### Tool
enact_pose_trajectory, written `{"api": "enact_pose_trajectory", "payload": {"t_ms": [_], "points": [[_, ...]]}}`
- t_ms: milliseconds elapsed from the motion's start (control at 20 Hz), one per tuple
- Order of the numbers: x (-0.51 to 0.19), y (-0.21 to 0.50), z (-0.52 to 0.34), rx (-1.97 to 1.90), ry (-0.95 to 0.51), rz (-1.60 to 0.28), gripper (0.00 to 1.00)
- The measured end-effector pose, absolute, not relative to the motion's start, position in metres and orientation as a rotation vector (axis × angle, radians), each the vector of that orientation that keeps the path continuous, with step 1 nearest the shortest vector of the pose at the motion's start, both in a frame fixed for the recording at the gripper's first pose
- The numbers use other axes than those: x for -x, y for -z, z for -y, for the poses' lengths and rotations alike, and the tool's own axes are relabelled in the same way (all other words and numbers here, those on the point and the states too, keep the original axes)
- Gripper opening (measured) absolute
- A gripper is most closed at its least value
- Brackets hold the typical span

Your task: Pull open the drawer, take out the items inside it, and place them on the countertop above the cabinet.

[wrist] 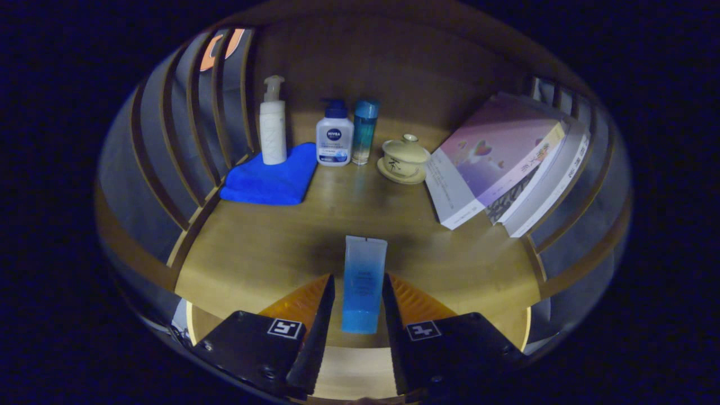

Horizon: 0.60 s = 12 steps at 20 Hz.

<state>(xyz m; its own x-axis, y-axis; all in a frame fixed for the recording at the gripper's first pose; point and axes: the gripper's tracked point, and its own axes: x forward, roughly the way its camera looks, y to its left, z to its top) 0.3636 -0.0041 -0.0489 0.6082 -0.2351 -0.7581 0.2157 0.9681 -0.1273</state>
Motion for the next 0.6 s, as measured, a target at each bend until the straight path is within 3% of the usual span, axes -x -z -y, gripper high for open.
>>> {"api": "enact_pose_trajectory", "payload": {"t_ms": [150,350,600], "points": [[-0.346,0.044,-0.007,0.026,0.214,-0.869,0.54],[-0.311,0.031,-0.022,0.029,0.155,-0.840,0.66],[-0.261,-0.002,-0.034,0.009,0.086,-0.745,0.66]]}}
